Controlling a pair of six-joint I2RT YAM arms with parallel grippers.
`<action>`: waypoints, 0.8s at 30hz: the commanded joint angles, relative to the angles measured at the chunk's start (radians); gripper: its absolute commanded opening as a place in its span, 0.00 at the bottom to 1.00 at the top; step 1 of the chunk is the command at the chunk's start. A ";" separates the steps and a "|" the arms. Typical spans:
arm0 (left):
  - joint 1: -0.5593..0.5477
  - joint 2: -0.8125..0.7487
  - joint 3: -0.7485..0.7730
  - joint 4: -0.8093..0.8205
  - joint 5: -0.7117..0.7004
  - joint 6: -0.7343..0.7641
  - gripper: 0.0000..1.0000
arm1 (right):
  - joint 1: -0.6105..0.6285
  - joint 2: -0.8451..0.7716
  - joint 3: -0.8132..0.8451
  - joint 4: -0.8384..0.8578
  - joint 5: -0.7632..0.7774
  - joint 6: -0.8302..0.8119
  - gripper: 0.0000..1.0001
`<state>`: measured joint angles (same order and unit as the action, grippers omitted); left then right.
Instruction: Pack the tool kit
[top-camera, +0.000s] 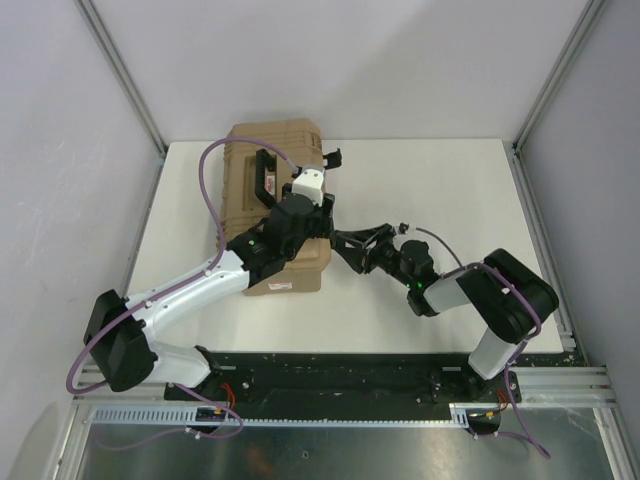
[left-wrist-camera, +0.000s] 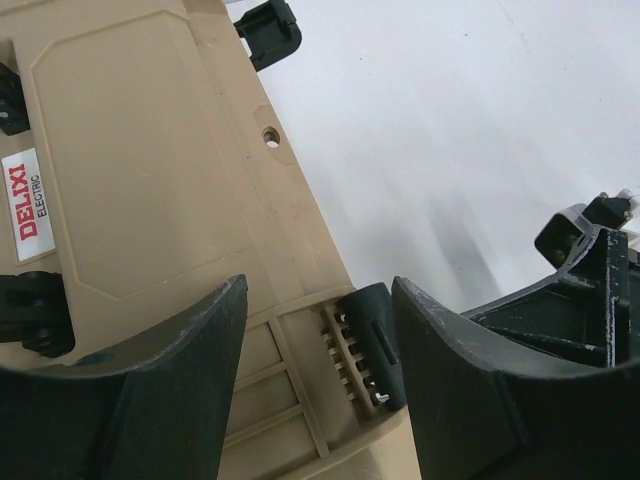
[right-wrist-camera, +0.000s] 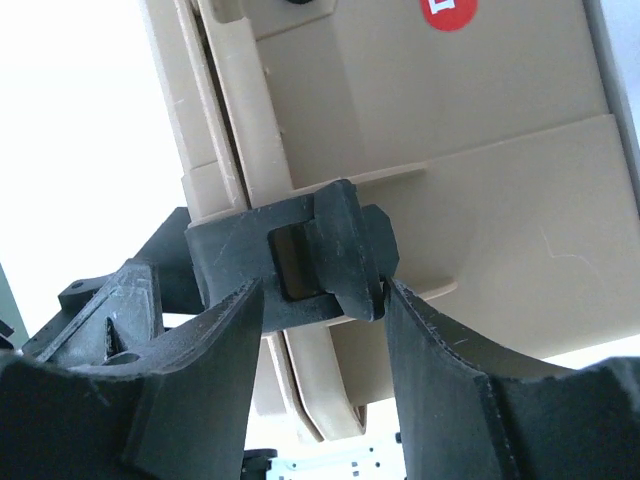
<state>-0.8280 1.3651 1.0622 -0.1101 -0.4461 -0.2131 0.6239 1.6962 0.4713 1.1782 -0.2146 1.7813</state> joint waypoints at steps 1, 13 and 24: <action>-0.005 0.070 -0.092 -0.373 0.018 -0.080 0.65 | 0.006 -0.083 0.043 0.317 -0.031 -0.030 0.56; -0.006 0.081 -0.088 -0.373 0.049 -0.079 0.64 | 0.015 -0.153 0.119 0.047 -0.106 -0.185 0.61; -0.006 0.089 -0.088 -0.373 0.066 -0.082 0.64 | 0.034 -0.197 0.197 -0.196 -0.131 -0.318 0.61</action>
<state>-0.8284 1.3632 1.0641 -0.1299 -0.4706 -0.2195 0.6159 1.5723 0.5491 0.9474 -0.2985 1.5272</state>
